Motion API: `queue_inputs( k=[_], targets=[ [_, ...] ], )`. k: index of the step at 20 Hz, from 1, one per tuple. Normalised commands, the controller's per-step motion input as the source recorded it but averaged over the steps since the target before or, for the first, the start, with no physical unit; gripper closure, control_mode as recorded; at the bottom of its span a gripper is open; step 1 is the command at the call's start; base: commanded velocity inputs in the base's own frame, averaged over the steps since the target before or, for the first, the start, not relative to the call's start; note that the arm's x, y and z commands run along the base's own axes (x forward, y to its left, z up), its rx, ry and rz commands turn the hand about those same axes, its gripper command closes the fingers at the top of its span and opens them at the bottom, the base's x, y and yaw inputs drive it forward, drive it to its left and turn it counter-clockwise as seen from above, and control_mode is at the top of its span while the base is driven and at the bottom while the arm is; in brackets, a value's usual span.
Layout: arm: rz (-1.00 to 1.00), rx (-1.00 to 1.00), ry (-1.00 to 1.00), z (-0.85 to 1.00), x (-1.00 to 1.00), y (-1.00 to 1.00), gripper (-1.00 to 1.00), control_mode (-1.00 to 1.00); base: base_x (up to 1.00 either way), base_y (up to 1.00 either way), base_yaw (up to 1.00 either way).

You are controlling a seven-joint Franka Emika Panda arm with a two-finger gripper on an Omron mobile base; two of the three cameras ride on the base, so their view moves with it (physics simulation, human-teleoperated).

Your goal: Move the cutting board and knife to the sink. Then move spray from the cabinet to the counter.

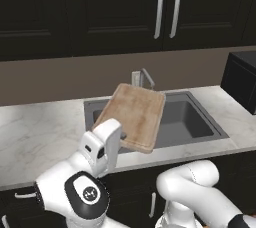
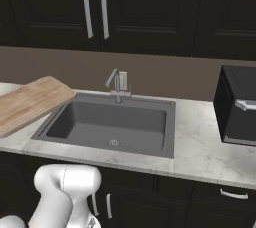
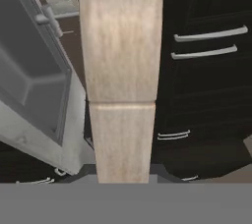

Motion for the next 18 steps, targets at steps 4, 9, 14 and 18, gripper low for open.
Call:
queue_inputs(
  k=[4,9,14,18],
  targets=[
    [-0.23,0.07,0.0,0.0,0.07,0.1,1.0,-1.0,0.0,0.0,0.0],
    [-0.18,0.11,0.06,-0.01,0.17,0.17,1.0,-1.0,0.0,0.0,0.0],
    [-0.1,0.1,0.08,-0.09,0.33,0.04,1.0,-1.0,0.0,0.0,0.0],
    [-0.05,0.09,0.11,-0.24,0.34,0.0,1.0,-1.0,0.0,0.0,0.0]
  ],
)
